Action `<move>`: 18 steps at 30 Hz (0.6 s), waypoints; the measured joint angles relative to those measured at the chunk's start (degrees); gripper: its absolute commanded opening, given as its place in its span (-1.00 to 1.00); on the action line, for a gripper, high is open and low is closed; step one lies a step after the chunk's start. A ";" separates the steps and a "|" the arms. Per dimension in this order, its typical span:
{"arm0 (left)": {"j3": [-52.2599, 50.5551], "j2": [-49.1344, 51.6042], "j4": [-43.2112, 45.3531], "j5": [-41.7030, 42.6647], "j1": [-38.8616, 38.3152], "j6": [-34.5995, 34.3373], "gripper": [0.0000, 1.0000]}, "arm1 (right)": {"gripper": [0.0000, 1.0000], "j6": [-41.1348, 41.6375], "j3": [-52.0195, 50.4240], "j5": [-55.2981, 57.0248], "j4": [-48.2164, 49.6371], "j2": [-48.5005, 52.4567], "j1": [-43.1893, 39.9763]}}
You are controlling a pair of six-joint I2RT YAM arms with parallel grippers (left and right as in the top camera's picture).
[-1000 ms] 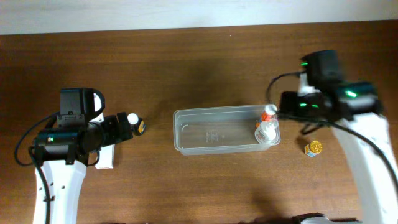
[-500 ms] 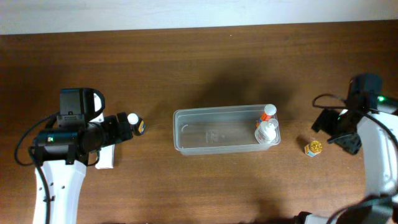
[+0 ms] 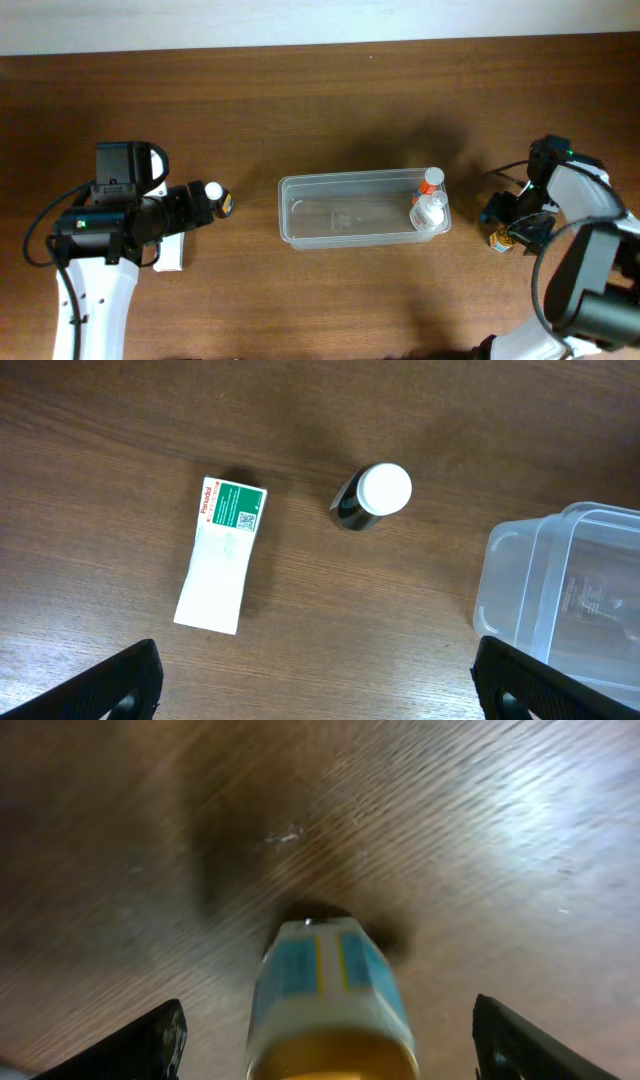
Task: Pack container
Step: 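Place the white spray bottle into the container beside the tube, then grasp the small yellow-orange jar with the right gripper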
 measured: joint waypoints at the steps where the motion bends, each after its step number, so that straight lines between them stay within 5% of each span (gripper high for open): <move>1: 0.00 0.00 0.00 0.00 0.00 0.00 0.99 | 0.65 0.00 0.00 -0.11 0.04 0.79 0.00; 15: 0.00 0.00 0.00 0.00 0.00 0.00 0.99 | -0.24 -1.33 0.00 -1.20 0.00 2.16 0.00; 18: 0.00 0.00 -0.02 0.00 0.00 0.00 0.99 | -0.30 -1.22 0.00 -1.42 0.00 2.16 0.00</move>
